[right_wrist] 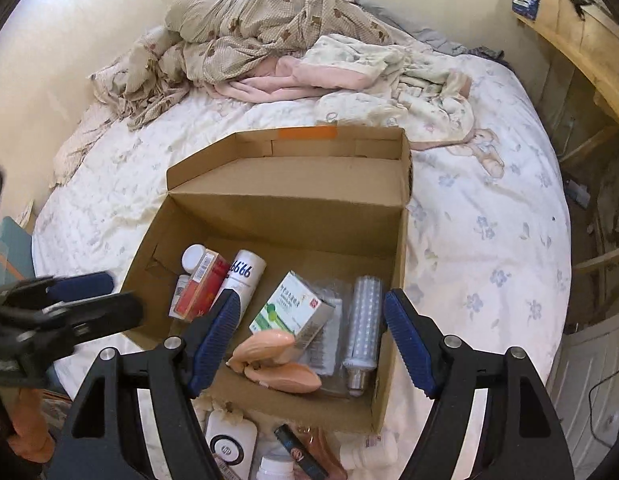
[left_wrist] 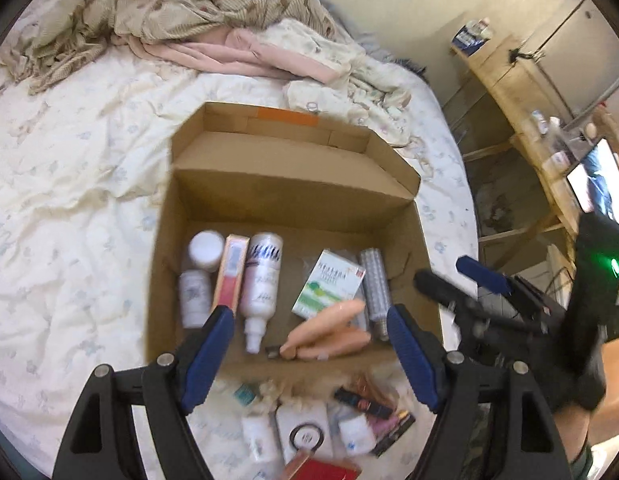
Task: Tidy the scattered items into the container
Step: 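Grasp the red box with the left tool while the right tool grasps a white pill bottle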
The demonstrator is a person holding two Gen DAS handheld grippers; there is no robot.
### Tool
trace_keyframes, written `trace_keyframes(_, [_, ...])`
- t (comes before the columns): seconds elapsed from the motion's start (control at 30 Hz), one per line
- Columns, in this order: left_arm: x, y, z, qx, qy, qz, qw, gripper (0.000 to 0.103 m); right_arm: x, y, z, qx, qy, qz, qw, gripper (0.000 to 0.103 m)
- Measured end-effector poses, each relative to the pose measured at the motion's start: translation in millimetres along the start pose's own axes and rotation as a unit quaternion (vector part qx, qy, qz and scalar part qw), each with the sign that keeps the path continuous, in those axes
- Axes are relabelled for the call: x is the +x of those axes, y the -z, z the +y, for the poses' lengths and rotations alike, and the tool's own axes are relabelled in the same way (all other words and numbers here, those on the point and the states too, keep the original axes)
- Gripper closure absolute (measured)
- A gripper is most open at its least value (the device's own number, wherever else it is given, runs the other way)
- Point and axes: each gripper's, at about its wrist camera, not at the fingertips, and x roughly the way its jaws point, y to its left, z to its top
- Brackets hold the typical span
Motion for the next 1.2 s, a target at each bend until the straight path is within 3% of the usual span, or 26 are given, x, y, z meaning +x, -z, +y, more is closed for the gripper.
trace_keyframes(0.17, [-32.6, 44.4, 27.6, -0.027, 0.031, -0.033, 0.9986, 0.024, -25.5, 16.7, 6.3, -0.002, -0.015, -0.029, 0.999, 0.025])
trace_keyframes(0.3, [-32.4, 74.1, 50.3, -0.052, 0.040, -0.036, 0.9972, 0.024, -47.3, 34.4, 6.7, 0.002, -0.035, -0.043, 0.998, 0.025])
trace_keyframes(0.47, [-15.9, 107.3, 76.5, -0.084, 0.054, -0.052, 0.9937, 0.024, -75.1, 38.9, -31.1, 0.063, -0.058, -0.059, 0.995, 0.025])
trace_keyframes(0.57, [5.9, 135.4, 94.5, -0.134, 0.067, -0.059, 0.9870, 0.024, -73.9, 41.0, -57.0, 0.095, -0.073, -0.026, 0.992, 0.025])
trace_keyframes(0.63, [26.2, 147.4, 102.9, -0.182, 0.059, -0.007, 0.9816, 0.024, -60.3, 50.0, -65.8, 0.087, -0.070, 0.015, 0.994, 0.025])
trace_keyframes(0.67, [28.9, 147.1, 103.6, -0.188, 0.076, 0.001, 0.9792, 0.024, -51.1, 56.9, -67.8, 0.085, -0.069, 0.035, 0.993, 0.025])
trace_keyframes(0.7, [25.9, 144.5, 102.7, -0.183, 0.090, -0.012, 0.9789, 0.024, -41.6, 63.1, -68.2, 0.082, -0.069, 0.053, 0.993, 0.025])
trace_keyframes(0.83, [23.9, 138.5, 98.4, -0.156, 0.044, -0.029, 0.9863, 0.024, 8.3, 86.5, -58.3, 0.065, -0.008, 0.144, 0.987, 0.025])
trace_keyframes(1.0, [27.1, 138.7, 93.5, -0.153, 0.058, -0.013, 0.9864, 0.024, 38.2, 91.5, -25.2, -0.043, 0.069, 0.169, 0.982, 0.025])
trace_keyframes(1.1, [27.1, 139.6, 92.3, -0.148, 0.057, -0.011, 0.9874, 0.024, 57.4, 98.4, -22.9, -0.059, 0.086, 0.199, 0.975, 0.025])
trace_keyframes(1.2, [38.1, 144.3, 86.2, -0.125, 0.049, 0.026, 0.9907, 0.024, 75.1, 103.3, -24.8, -0.073, 0.091, 0.225, 0.967, 0.025])
